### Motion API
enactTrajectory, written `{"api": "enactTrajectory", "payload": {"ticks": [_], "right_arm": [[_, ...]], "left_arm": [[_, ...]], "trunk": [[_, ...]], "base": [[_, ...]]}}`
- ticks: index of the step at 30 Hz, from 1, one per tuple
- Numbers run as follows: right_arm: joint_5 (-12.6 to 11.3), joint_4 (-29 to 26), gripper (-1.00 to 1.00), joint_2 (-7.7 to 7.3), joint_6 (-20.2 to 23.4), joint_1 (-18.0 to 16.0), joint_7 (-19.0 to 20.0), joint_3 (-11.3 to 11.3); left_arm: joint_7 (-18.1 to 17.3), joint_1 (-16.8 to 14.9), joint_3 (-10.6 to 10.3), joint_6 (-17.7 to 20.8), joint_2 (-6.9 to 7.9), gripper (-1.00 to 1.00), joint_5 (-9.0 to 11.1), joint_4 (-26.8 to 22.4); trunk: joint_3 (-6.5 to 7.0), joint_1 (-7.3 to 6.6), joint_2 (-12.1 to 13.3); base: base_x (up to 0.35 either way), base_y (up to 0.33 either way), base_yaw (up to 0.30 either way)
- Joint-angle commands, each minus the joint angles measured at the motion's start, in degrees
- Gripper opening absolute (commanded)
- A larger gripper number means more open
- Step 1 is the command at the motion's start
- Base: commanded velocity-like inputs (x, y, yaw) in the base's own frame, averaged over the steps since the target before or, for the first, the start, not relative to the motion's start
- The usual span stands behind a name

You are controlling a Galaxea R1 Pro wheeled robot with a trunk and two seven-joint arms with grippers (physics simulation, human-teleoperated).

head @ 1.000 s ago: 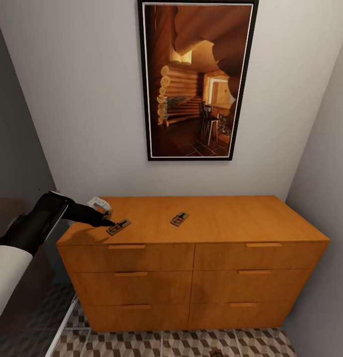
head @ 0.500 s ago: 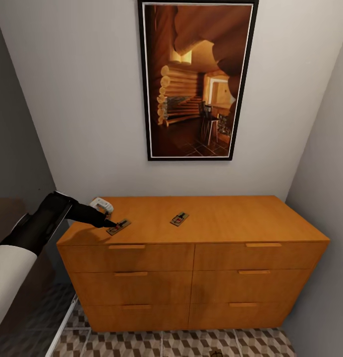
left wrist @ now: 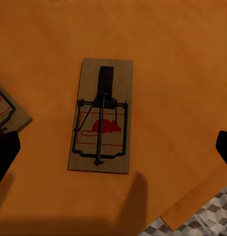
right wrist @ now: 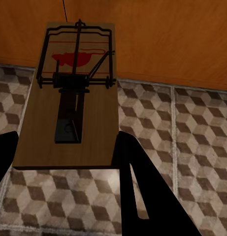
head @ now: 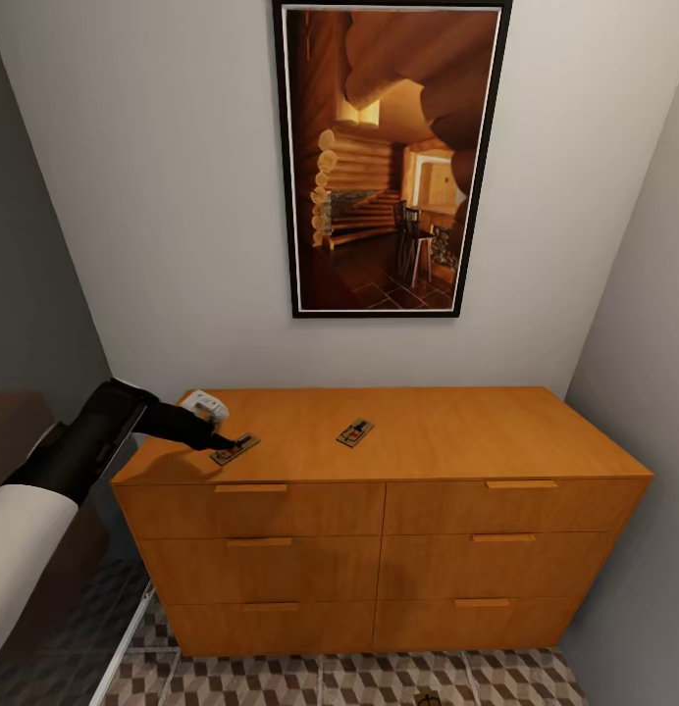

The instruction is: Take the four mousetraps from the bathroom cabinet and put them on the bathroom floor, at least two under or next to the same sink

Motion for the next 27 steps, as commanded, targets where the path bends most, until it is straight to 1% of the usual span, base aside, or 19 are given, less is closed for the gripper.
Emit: {"api": "enactTrajectory", "payload": {"ticks": [1,4,10,13,20,21,23,27], "right_arm": [[0.4,0.1,-1.0,0.01,-0.1,0.0,-0.4,0.1],[0.4,0.1,-1.0,0.01,-0.1,0.0,-0.4,0.1],[0.4,0.1,-1.0,0.01,-0.1,0.0,-0.4,0.1],[0.4,0.1,-1.0,0.01,-0.1,0.0,-0.4,0.1],[0.4,0.1,-1.0,0.01,-0.1,0.0,-0.4,0.1],[0.4,0.1,-1.0,0.01,-0.1,0.0,-0.4,0.1],[0.4,0.1,-1.0,0.01,-0.1,0.0,-0.4,0.1],[0.4,0.1,-1.0,0.01,-0.1,0.0,-0.4,0.1]], "left_arm": [[-0.5,-0.1,0.0,0.1,-0.21,1.0,-0.6,-0.1],[-0.5,-0.1,0.0,0.1,-0.48,1.0,-0.7,-0.1],[-0.5,-0.1,0.0,0.1,-1.63,1.0,-0.8,-0.3],[-0.5,-0.1,0.0,0.1,-2.08,1.0,-1.5,-0.9],[-0.5,-0.1,0.1,0.2,-2.67,1.0,-5.4,-2.2],[-0.5,-0.1,0.1,0.3,-2.9,1.0,-6.4,-2.4],[-0.5,-0.1,0.1,0.3,-3.05,1.0,-7.2,-2.5],[-0.5,-0.1,0.1,0.3,-3.24,1.0,-8.1,-2.7]], "trunk": [[-0.06,0.0,0.0],[-0.06,0.0,0.0],[-0.06,0.0,0.0],[-0.06,0.0,0.0],[-0.06,0.0,0.0],[-0.06,0.0,0.0],[-0.06,0.0,0.0],[-0.06,0.0,0.0]], "base": [[0.0,0.0,0.0],[0.0,0.0,0.0],[0.0,0.0,0.0],[0.0,0.0,0.0],[0.0,0.0,0.0],[0.0,0.0,0.0],[0.0,0.0,0.0],[0.0,0.0,0.0]]}}
